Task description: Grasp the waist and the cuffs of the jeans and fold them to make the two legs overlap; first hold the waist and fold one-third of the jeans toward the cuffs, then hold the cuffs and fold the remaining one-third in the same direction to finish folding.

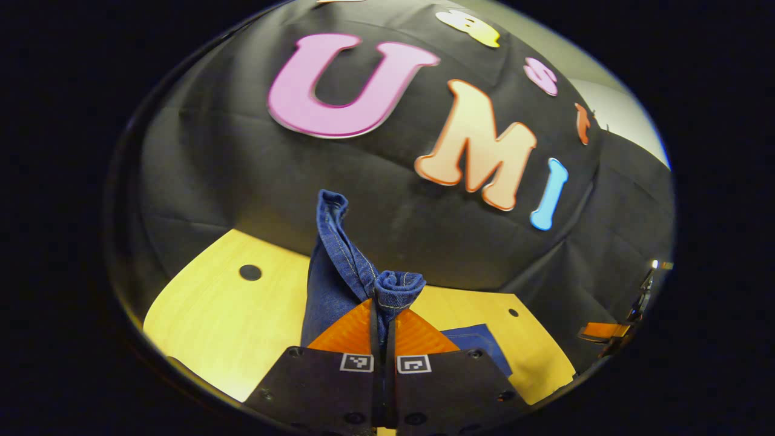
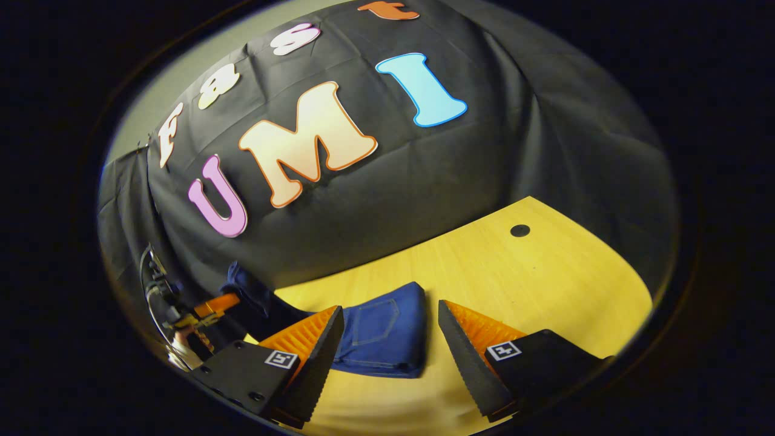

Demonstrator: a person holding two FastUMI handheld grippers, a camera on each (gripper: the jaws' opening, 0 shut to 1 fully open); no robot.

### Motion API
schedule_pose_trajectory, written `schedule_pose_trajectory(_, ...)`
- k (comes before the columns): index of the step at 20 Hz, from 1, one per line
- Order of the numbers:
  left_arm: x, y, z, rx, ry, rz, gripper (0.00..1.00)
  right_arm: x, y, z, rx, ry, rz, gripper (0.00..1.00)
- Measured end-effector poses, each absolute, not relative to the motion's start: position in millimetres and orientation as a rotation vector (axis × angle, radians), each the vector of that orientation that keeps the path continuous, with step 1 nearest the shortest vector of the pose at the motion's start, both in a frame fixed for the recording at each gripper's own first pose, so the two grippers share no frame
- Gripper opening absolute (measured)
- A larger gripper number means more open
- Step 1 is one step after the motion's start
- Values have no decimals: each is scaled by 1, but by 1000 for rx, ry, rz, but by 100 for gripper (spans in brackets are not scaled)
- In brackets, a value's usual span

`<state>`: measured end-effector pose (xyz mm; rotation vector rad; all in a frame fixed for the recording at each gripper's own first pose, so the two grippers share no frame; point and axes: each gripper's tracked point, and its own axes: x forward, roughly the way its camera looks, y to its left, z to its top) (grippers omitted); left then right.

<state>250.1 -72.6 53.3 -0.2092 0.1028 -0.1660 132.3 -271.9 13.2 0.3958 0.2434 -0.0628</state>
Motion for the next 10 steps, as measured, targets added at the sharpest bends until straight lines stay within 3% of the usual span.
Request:
schedule_pose_trajectory(5,264,-172,47,-175,130,-228,0,112,-292,8,348,266,-2,98)
schedule_pose_trajectory(10,263,-247,1,-89,228,-262,0,94,-312,0,341,280,15,97)
